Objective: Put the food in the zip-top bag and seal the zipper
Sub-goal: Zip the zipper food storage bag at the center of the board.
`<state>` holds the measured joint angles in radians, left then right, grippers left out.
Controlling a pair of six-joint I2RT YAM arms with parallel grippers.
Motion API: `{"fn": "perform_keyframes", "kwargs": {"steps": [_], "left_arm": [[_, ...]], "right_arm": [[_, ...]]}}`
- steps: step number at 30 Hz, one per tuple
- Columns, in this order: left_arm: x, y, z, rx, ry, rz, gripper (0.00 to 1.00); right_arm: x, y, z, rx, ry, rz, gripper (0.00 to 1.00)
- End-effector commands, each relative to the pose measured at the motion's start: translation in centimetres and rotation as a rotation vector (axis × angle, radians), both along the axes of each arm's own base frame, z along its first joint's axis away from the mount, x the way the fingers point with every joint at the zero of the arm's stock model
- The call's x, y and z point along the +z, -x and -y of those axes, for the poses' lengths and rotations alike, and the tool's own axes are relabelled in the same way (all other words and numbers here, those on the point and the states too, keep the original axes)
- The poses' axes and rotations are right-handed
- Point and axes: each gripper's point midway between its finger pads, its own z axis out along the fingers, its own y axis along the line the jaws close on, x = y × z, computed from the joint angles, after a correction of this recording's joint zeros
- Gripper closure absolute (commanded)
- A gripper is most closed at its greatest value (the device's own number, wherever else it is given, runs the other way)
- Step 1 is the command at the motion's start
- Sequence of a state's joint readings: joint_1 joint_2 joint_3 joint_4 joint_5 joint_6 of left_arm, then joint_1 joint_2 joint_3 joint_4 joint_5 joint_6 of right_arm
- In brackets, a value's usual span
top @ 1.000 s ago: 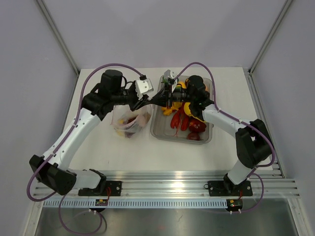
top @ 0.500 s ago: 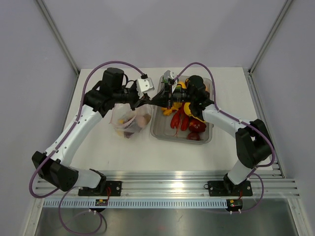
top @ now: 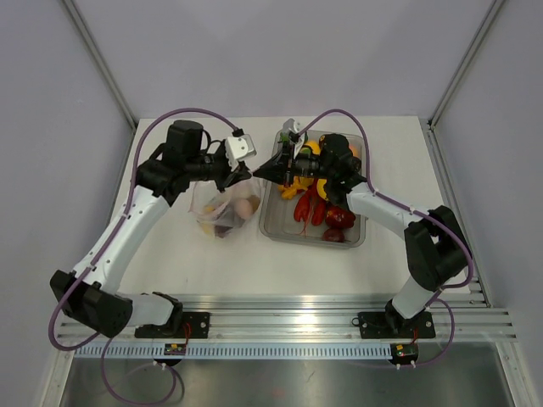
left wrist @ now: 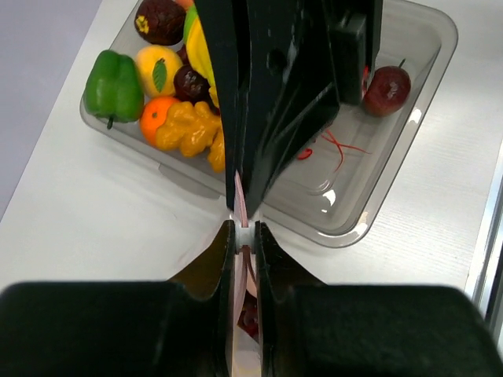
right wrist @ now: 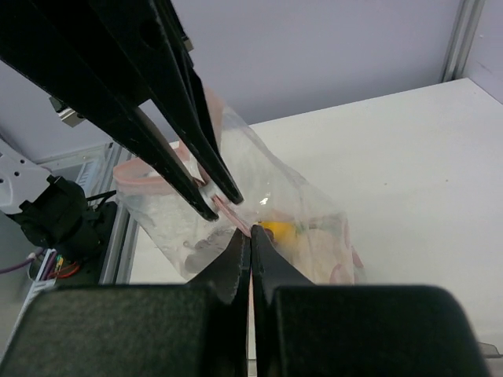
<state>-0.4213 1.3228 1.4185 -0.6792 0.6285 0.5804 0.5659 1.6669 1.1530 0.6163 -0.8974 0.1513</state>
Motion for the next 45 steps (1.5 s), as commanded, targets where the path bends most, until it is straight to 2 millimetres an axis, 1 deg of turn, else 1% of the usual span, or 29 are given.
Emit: {"fn": "perform_keyframes", "kwargs": {"steps": [1,2,3,4,5,6,9,10,11,12,13,15,16,18,19,20,22,23,25,26,27,28,29,31,34,41,43,44,45], "left_arm": [[-0.2,1.1,-3.0,0.082,-0.016,-0.011,1.0],[-0.2,1.0,-3.5,0.102,-0.021,-0.006,1.0],[-0.4,0.8,-4.1,0.127,-0.031,-0.009,1.0],[-0.4,0.7,-4.9,0.161,-0.036,-0.009,1.0],[-0.6,0.7,-5.3,0.176,-0.038,-0.015,1.0],[-0.6,0.7,-5.6,0.186,-0.037,-0.015,1.0],[-0.7,0.2,-7.3,0.247,-0.041,0.005,1.0],[-0.4,-0.2,-8.4,0.285,-0.039,0.019,1.0],[-0.3,-0.5,-9.0,0.306,-0.037,0.026,1.0],[-0.2,-0.7,-9.7,0.329,-0.037,0.032,1.0],[0.0,-1.3,-11.1,0.373,-0.036,0.035,1.0],[0.7,-1.7,-12.5,0.419,-0.029,0.049,1.0],[1.1,-2.0,-13.8,0.458,-0.026,0.056,1.0],[2.1,-2.3,-14.8,0.496,-0.013,0.089,1.0],[2.5,-2.5,-15.7,0.529,-0.004,0.097,1.0],[3.1,-2.8,-16.1,0.542,0.005,0.114,1.0],[3.7,-3.3,-18.0,0.614,0.018,0.124,1.0],[4.0,-3.6,-18.5,0.635,0.026,0.131,1.0],[4.0,-3.9,-19.7,0.69,0.039,0.125,1.0],[4.4,-4.1,-20.2,0.711,0.048,0.145,1.0],[4.2,-4.2,-20.4,0.722,0.05,0.144,1.0],[3.7,-4.2,-21.6,0.784,0.043,0.139,1.0],[4.0,-4.7,-22.4,0.829,0.047,0.169,1.0],[4.3,-4.8,-24.9,0.946,0.054,0.195,1.0],[4.4,-4.9,-26.0,0.992,0.082,0.207,1.0],[5.4,-5.2,-26.1,0.994,0.14,0.217,1.0],[6.6,-5.6,-26.3,1.009,0.179,0.22,1.0],[7.1,-6.0,-26.2,1.01,0.196,0.223,1.0],[8.1,-6.8,-26.3,1.009,0.217,0.224,1.0]], "right_arm": [[5.4,-2.8,0.8,-0.149,-0.114,0.068,1.0],[5.9,-2.9,1.0,-0.169,-0.132,0.079,1.0],[5.6,-3.1,1.3,-0.189,-0.138,0.078,1.0],[5.7,-3.6,1.6,-0.234,-0.153,0.087,1.0],[6.5,-3.6,1.9,-0.254,-0.182,0.118,1.0],[6.0,-3.9,2.2,-0.278,-0.186,0.109,1.0],[6.3,-4.7,2.7,-0.341,-0.203,0.116,1.0],[6.6,-5.2,3.0,-0.373,-0.212,0.118,1.0],[6.8,-5.3,3.1,-0.382,-0.216,0.121,1.0],[6.7,-5.5,3.2,-0.39,-0.216,0.12,1.0],[6.8,-5.6,3.3,-0.397,-0.219,0.12,1.0],[6.9,-5.8,3.2,-0.392,-0.218,0.105,1.0],[7.0,-5.9,3.2,-0.384,-0.216,0.093,1.0],[7.0,-6.1,3.0,-0.377,-0.217,0.076,1.0],[7.0,-6.1,3.0,-0.376,-0.219,0.073,1.0],[7.1,-6.2,3.0,-0.379,-0.225,0.078,1.0],[7.2,-6.4,3.1,-0.389,-0.23,0.079,1.0],[7.3,-6.5,3.2,-0.396,-0.233,0.08,1.0],[7.3,-6.6,3.2,-0.401,-0.234,0.08,1.0],[7.4,-6.7,3.2,-0.401,-0.232,0.078,1.0],[7.4,-6.8,3.2,-0.402,-0.23,0.076,1.0],[7.1,-7.0,3.2,-0.408,-0.22,0.055,1.0],[7.3,-7.1,3.3,-0.41,-0.219,0.047,1.0],[7.3,-7.1,3.1,-0.403,-0.21,0.036,1.0],[7.4,-7.1,3.0,-0.395,-0.213,0.034,1.0],[7.7,-7.1,2.2,-0.355,-0.226,0.015,1.0],[7.8,-7.2,2.0,-0.341,-0.234,0.025,1.0],[7.6,-7.4,1.8,-0.336,-0.236,0.025,1.0],[7.7,-7.6,1.7,-0.332,-0.24,0.032,1.0]]}}
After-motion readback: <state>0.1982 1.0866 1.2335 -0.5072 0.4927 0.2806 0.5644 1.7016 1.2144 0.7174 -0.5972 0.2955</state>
